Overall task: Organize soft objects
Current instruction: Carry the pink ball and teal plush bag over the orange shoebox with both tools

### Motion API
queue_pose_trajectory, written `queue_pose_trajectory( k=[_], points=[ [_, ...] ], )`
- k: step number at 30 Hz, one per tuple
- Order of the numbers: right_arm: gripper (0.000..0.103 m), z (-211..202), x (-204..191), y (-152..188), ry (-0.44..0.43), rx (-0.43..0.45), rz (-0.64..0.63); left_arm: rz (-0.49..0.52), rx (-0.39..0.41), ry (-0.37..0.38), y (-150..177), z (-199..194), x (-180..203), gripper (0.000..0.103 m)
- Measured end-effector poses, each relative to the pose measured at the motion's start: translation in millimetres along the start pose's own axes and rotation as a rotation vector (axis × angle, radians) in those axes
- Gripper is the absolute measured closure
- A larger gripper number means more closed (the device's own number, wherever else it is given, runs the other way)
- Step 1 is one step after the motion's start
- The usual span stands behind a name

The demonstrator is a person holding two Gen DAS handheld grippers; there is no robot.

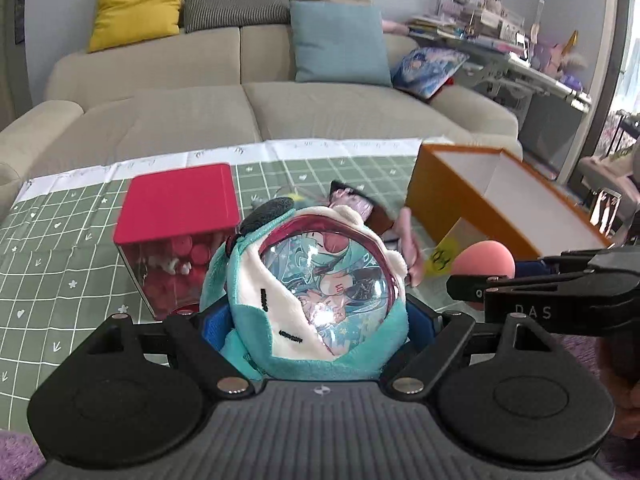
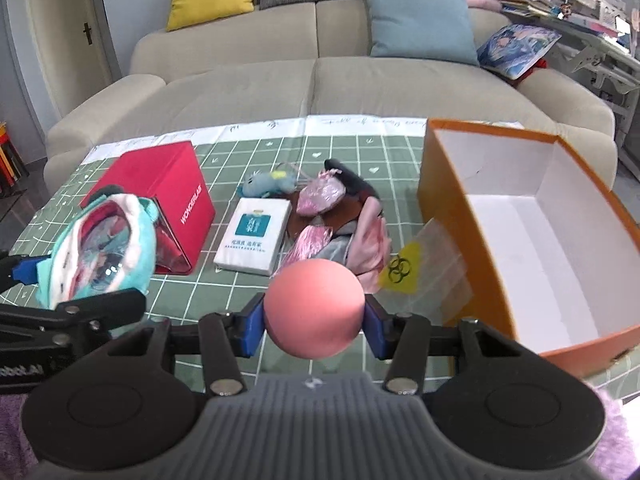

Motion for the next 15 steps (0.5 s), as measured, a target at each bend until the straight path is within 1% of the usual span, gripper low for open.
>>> queue_pose_trajectory(
  k=[6, 11, 15],
  points=[
    [0.053, -28, 6, -3, 0.018, 0.039, 0.006, -0.007, 0.036, 0.029, -12, -21, 13, 0.005],
    [0.053, -51, 22, -9, 0.036, 0.078, 0.027, 0.006, 0.063, 0.083, -29, -29, 33, 0.005],
    [0.053, -60, 39, -17, 0.060, 0.108, 0.027, 0.030, 0.072, 0.138, -51, -24, 53, 0.005]
  ],
)
Point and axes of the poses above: each gripper's, at about its wrist camera, not at the fingertips, and z roughly the way its jaws point, x to its right, y to its underside, the point moved 2 cm from there along z, roughly the way its jaws point, and after that the axes turned 2 degrees about y, right-handed, at the moved point
